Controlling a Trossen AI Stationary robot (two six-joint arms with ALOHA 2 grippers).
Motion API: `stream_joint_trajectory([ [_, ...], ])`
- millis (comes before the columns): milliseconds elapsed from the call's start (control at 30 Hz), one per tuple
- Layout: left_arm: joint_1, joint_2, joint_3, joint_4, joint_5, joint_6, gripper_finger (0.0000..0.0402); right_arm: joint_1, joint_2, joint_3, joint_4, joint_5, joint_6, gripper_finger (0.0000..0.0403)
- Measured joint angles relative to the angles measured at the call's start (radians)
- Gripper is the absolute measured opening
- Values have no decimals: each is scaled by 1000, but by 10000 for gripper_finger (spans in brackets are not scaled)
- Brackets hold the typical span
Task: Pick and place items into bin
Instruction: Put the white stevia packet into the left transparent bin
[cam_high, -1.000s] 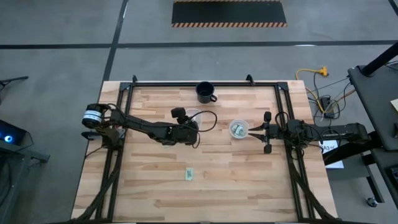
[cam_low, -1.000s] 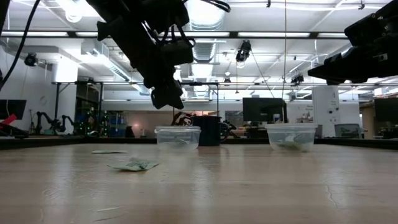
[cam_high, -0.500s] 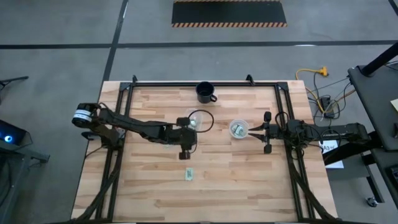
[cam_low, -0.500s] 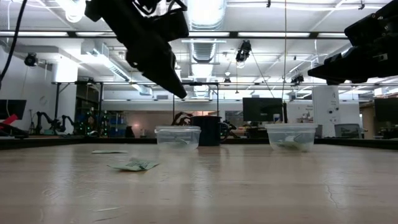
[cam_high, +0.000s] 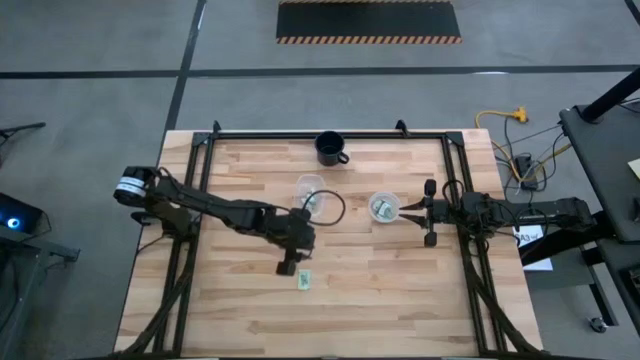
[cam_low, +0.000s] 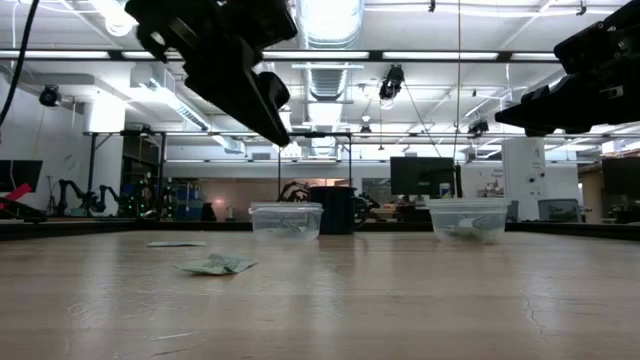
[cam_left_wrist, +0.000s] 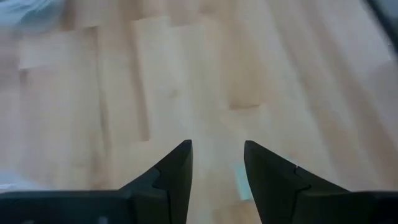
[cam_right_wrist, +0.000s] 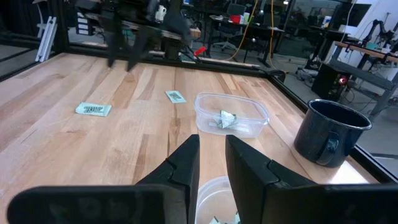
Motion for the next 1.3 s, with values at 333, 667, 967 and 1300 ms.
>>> stream_joint_trajectory([
  [333, -123, 0, 101, -26, -15, -49, 128, 0, 0, 0, 0, 0, 0, 68],
  [667, -231, 2, 154, -116, -150, -75, 128, 0, 0, 0, 0, 0, 0, 68],
  [967, -240, 3, 146, -183, -186, -209, 128, 0, 0, 0, 0, 0, 0, 68],
  [1300, -235, 49, 144, -209, -185, -154, 128, 0, 0, 0, 0, 0, 0, 68],
])
